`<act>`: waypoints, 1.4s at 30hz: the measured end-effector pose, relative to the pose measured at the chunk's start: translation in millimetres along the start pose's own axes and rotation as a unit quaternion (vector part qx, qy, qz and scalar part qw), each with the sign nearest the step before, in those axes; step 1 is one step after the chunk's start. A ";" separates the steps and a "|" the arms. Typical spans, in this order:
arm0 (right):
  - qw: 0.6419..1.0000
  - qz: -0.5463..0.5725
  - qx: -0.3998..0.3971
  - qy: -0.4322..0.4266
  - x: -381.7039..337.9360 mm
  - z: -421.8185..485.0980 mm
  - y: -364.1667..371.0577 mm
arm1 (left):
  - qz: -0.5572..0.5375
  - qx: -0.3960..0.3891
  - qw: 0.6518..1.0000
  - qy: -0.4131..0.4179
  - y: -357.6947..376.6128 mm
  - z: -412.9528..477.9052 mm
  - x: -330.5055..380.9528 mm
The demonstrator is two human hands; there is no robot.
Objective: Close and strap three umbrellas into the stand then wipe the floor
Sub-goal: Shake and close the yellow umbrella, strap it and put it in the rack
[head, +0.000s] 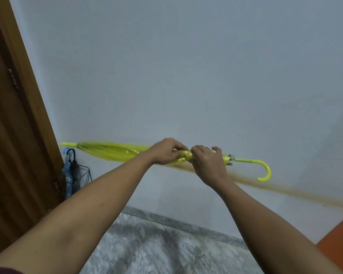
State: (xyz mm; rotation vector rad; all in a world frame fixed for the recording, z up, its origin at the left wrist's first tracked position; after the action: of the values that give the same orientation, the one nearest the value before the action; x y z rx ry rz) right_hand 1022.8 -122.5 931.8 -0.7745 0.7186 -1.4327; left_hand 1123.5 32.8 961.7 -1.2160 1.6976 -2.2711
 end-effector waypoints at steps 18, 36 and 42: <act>0.992 0.090 0.050 0.080 8.3 34.9 -9.7 | 0.070 0.140 0.987 0.029 6.9 0.2 -12.3; 0.730 0.625 -0.123 0.249 15.9 73.2 14.5 | -0.251 0.222 0.942 -0.029 25.8 20.3 -22.9; 0.776 0.576 -0.204 0.156 43.4 90.6 28.4 | -0.269 0.222 0.935 -0.066 27.2 40.1 -23.8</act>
State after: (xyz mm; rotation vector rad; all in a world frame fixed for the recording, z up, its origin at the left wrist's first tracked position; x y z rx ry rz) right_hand 1114.1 -163.2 961.8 -0.2466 1.4613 -0.2457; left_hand 1153.7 1.8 929.4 -1.8099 0.7889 -2.5662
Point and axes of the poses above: each hand's wrist, its own z-axis towards the middle knuckle, its own y-axis out of the palm, x = y × z, the point moved 2 cm from there along z, towards the middle knuckle, and after that the axes turned 4 degrees about -x, right-handed, at the moved point
